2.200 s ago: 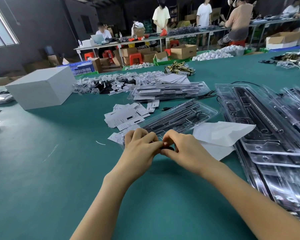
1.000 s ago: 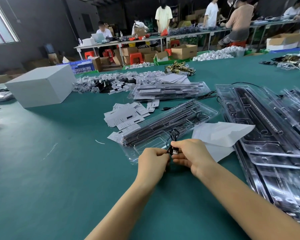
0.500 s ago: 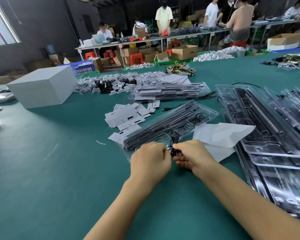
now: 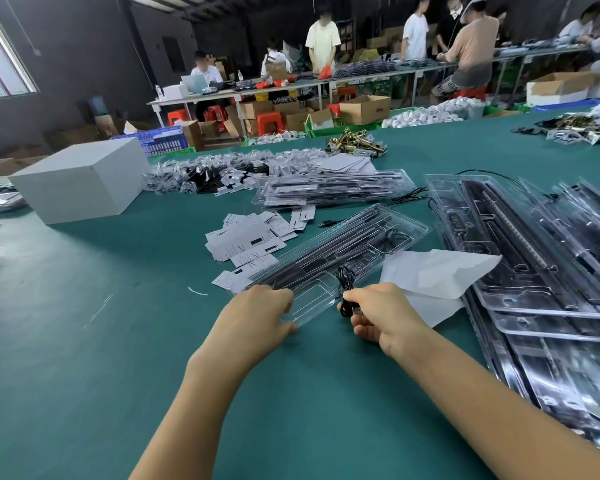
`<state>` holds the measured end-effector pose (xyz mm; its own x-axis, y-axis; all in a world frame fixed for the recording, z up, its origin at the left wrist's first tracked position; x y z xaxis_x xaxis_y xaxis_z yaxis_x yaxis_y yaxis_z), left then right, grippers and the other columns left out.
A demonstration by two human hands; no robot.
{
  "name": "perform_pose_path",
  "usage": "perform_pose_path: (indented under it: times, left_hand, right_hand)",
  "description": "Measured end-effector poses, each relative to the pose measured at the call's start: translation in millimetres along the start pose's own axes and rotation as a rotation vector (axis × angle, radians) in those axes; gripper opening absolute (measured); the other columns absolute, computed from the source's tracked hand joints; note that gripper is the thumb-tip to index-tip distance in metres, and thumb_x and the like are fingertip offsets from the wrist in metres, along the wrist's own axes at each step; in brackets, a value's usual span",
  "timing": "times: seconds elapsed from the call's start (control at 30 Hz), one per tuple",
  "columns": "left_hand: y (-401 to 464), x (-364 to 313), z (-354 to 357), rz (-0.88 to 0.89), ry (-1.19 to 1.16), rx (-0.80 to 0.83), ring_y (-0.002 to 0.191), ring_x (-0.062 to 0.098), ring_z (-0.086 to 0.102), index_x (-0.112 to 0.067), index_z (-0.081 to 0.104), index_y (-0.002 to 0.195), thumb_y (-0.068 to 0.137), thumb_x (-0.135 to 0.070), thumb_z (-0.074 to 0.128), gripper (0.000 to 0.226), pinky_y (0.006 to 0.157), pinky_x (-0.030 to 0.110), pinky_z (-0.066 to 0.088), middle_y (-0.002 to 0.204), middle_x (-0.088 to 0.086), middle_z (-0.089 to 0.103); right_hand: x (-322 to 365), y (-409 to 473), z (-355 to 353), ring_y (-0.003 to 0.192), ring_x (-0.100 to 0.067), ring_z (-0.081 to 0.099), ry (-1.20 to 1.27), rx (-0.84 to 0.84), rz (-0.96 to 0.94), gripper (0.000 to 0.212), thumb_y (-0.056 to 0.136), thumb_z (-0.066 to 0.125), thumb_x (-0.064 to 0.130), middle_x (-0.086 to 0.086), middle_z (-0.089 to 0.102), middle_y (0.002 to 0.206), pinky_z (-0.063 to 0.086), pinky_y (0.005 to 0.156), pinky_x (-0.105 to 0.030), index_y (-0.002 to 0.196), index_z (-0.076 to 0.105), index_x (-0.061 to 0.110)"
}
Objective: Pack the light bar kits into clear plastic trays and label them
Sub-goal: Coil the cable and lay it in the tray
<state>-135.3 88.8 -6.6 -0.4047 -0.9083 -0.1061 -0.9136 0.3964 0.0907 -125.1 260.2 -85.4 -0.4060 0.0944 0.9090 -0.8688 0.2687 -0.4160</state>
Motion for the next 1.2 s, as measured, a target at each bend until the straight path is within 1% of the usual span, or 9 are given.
perform_pose_path:
  times: [0.13, 0.37, 0.5, 0.6, 0.73, 0.83, 1.0, 1.1, 1.2]
  left_hand:
    - [-1, -20, 0, 0.077, 0.202, -0.060, 0.085, 0.031, 0.056, -0.013, 0.045, 0.095, 0.095, -0.026, 0.045, 0.013, 0.063, 0.033, 0.042, 0.085, 0.005, 0.055]
    - [-3, -49, 8, 0.207, 0.392, -0.138, 0.046, 0.023, 0.025, -0.017, 0.028, 0.088, 0.093, -0.010, 0.043, 0.017, 0.044, 0.031, 0.013, 0.057, 0.001, 0.031]
    - [-10, -68, -6, 0.258, 0.430, -0.155, 0.035, 0.026, 0.010, -0.018, 0.038, 0.066, 0.050, -0.015, 0.083, 0.047, 0.046, 0.020, -0.004, 0.042, -0.002, 0.014]
    - [-10, -77, 0, 0.311, 0.444, -0.215, 0.035, 0.024, 0.009, -0.018, 0.034, 0.061, 0.030, -0.013, 0.086, 0.061, 0.053, 0.017, -0.006, 0.035, -0.002, 0.018]
    - [-12, -86, 9, 0.288, 0.499, -0.209, 0.037, 0.022, 0.011, -0.019, 0.051, 0.057, 0.020, -0.007, 0.079, 0.048, 0.046, 0.015, 0.002, 0.034, -0.003, 0.037]
    - [-13, -93, 7, 0.311, 0.505, -0.243, 0.031, 0.021, 0.017, -0.018, 0.053, 0.058, 0.023, -0.002, 0.065, 0.040, 0.044, 0.015, 0.008, 0.034, -0.004, 0.037]
    - [-13, -98, -6, 0.349, 0.480, -0.281, 0.027, 0.021, 0.015, -0.019, 0.045, 0.056, 0.037, -0.004, 0.050, 0.024, 0.053, 0.014, -0.004, 0.030, -0.005, 0.035]
    - [-7, -97, -8, 0.358, 0.471, -0.222, 0.028, 0.025, 0.015, -0.018, 0.031, 0.062, 0.039, -0.006, 0.066, 0.043, 0.051, 0.016, -0.005, 0.030, -0.003, 0.036]
    - [-8, -93, -6, 0.376, 0.463, -0.215, 0.024, 0.024, 0.027, -0.018, 0.042, 0.060, 0.053, -0.023, 0.084, 0.043, 0.049, 0.017, -0.005, 0.032, -0.003, 0.039]
  right_hand:
    - [-1, 3, -4, 0.044, -0.011, 0.044, 0.034, -0.022, 0.006, 0.019, 0.089, 0.060, 0.011, -0.015, 0.060, 0.077, 0.039, 0.035, -0.017, 0.100, 0.062, -0.004]
    - [0, 9, -14, 0.046, -0.013, 0.045, 0.073, -0.094, -0.015, 0.009, 0.088, 0.061, 0.011, -0.009, 0.055, 0.063, 0.039, 0.036, -0.017, 0.082, 0.058, 0.006]
    - [-1, 12, -18, 0.048, -0.017, 0.043, 0.074, -0.128, -0.027, 0.016, 0.088, 0.059, 0.011, -0.005, 0.046, 0.054, 0.037, 0.040, -0.021, 0.075, 0.051, 0.008]
    - [-2, 15, -22, 0.048, -0.017, 0.040, 0.077, -0.138, -0.015, 0.020, 0.088, 0.057, 0.009, -0.006, 0.043, 0.054, 0.034, 0.036, -0.019, 0.071, 0.047, 0.009]
    - [1, 20, -29, 0.048, -0.016, 0.032, 0.080, -0.166, -0.028, 0.012, 0.087, 0.051, 0.003, -0.005, 0.037, 0.058, 0.024, 0.033, -0.016, 0.077, 0.046, 0.008]
    - [2, 23, -32, 0.049, -0.016, 0.028, 0.070, -0.170, -0.040, 0.006, 0.086, 0.048, 0.002, -0.007, 0.035, 0.064, 0.020, 0.034, -0.015, 0.086, 0.048, 0.008]
    - [5, 23, -33, 0.050, -0.016, 0.026, 0.038, -0.164, -0.055, 0.008, 0.086, 0.048, 0.003, -0.008, 0.037, 0.067, 0.020, 0.036, -0.016, 0.082, 0.046, 0.009]
    - [5, 23, -33, 0.049, -0.016, 0.026, 0.033, -0.169, -0.062, 0.014, 0.087, 0.049, 0.003, -0.007, 0.034, 0.063, 0.020, 0.036, -0.017, 0.077, 0.043, 0.010]
    - [4, 23, -33, 0.049, -0.016, 0.026, 0.029, -0.174, -0.069, 0.010, 0.086, 0.047, 0.001, -0.010, 0.037, 0.066, 0.020, 0.035, -0.017, 0.080, 0.045, 0.009]
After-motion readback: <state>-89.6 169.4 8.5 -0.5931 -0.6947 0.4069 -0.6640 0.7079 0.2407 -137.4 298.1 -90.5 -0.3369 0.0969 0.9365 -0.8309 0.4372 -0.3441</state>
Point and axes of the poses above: each hand's wrist, its own y-axis towards the middle knuckle, its own z-axis out of the palm, x = y × z, the point moved 10 cm from there along y, towards the middle knuckle
